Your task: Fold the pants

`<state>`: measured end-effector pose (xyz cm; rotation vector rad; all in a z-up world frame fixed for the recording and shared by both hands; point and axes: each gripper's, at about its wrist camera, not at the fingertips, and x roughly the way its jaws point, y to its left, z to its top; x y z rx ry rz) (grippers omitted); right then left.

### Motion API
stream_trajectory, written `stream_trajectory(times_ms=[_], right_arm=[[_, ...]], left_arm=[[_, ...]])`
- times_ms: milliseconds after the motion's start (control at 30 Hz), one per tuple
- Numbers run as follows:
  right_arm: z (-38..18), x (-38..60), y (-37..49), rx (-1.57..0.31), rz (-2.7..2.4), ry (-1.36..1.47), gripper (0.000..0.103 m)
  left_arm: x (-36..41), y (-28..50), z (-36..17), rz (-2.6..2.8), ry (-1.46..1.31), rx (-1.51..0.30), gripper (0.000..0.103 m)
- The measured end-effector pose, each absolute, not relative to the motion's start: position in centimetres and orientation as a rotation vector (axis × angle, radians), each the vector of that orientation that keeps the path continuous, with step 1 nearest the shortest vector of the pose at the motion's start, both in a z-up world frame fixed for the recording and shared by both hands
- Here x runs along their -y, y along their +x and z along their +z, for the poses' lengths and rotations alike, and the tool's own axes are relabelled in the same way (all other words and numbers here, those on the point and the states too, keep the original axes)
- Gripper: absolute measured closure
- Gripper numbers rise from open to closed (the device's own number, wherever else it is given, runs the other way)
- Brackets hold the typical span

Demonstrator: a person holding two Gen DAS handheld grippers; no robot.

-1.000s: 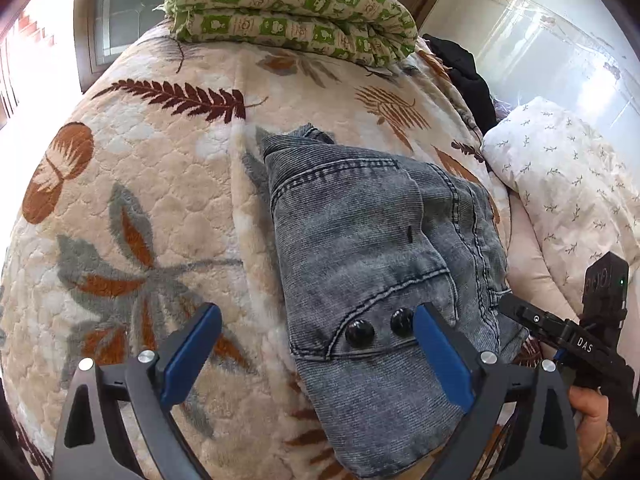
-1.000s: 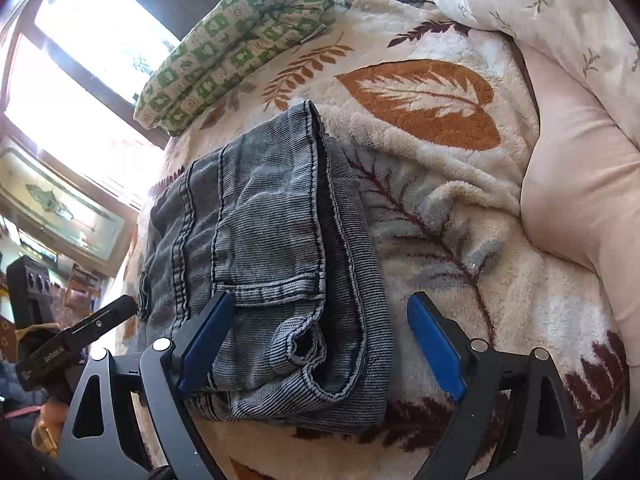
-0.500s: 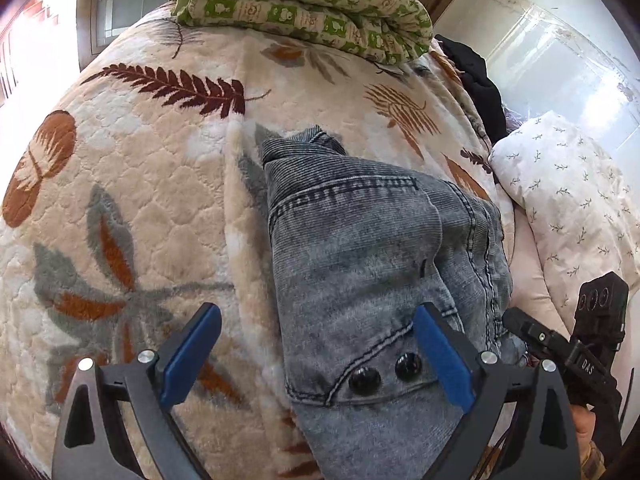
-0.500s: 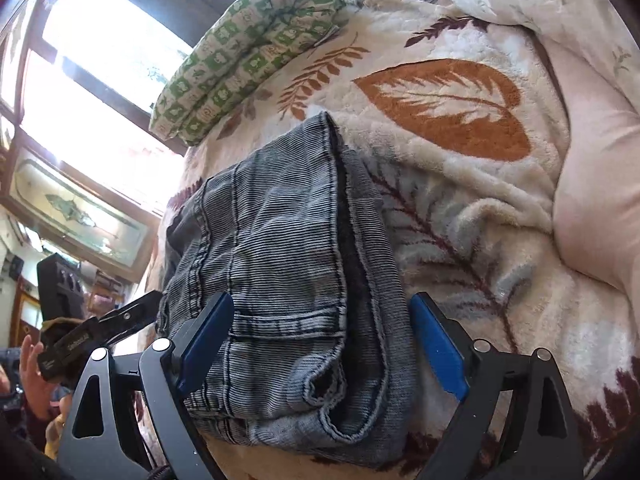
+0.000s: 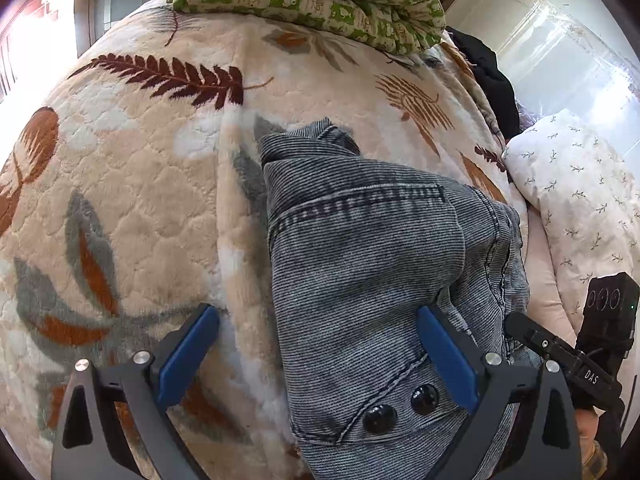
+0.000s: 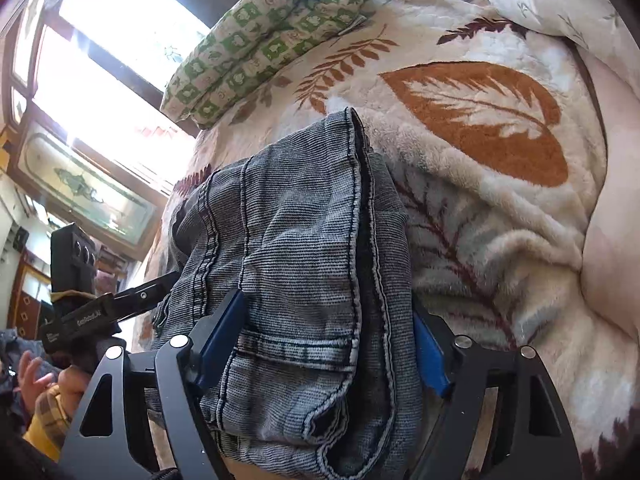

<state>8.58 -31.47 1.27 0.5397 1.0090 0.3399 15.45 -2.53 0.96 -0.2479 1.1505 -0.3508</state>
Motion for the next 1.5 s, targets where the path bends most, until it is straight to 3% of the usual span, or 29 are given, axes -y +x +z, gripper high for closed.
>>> stream_trajectory(times_ms=[167, 200, 233, 300, 433, 500, 733, 1233, 1433, 1500], right_arm=[[1.2, 30.2, 8.8, -1.0, 0.337, 0.468, 0.027], [1.3, 29.7, 8.7, -1.001, 0.332, 0.439, 0.027], [1.4, 29.3, 8.6, -1.0, 0.328, 0.408, 0.029], [1.7, 28.5, 8.3, -0.996, 0.332, 0.386, 0.046], [2.0, 28.2, 7.8, -0.986, 0.346, 0.408, 0.057], [2.4, 28.5, 7.6, -0.97, 0.359, 0.441, 0.068], [4.9, 27.4, 7.0, -0.907, 0.391, 0.416, 0.075], [7.8, 26.6, 5.6, -0.855, 0.38, 0.367, 0.075], [5.2, 29.3, 6.0, -0.935, 0.284, 0.412, 0.075], [3.9, 30.1, 6.1, -0.959, 0.277, 0.451, 0.074]], left_arm=[[3.3, 15.3, 0.8, -0.325, -0.191, -1.155, 0.007], [3.4, 15.3, 0.9, -0.325, -0.19, -1.159, 0.01], [3.5, 15.3, 1.0, -0.343, -0.204, -1.165, 0.02], [3.7, 15.2, 1.1, -0.34, -0.205, -1.172, 0.024], [3.8, 14.9, 1.3, -0.342, -0.205, -1.163, 0.035], [3.6, 14.6, 1.6, -0.335, -0.213, -1.149, 0.043], [2.7, 14.2, 2.8, -0.326, -0.231, -1.119, 0.062], [3.9, 13.1, 5.4, -0.36, -0.189, -1.076, 0.066], [5.7, 13.6, 4.6, -0.392, -0.175, -1.11, 0.066], [5.3, 13.7, 4.5, -0.399, -0.204, -1.109, 0.061]])
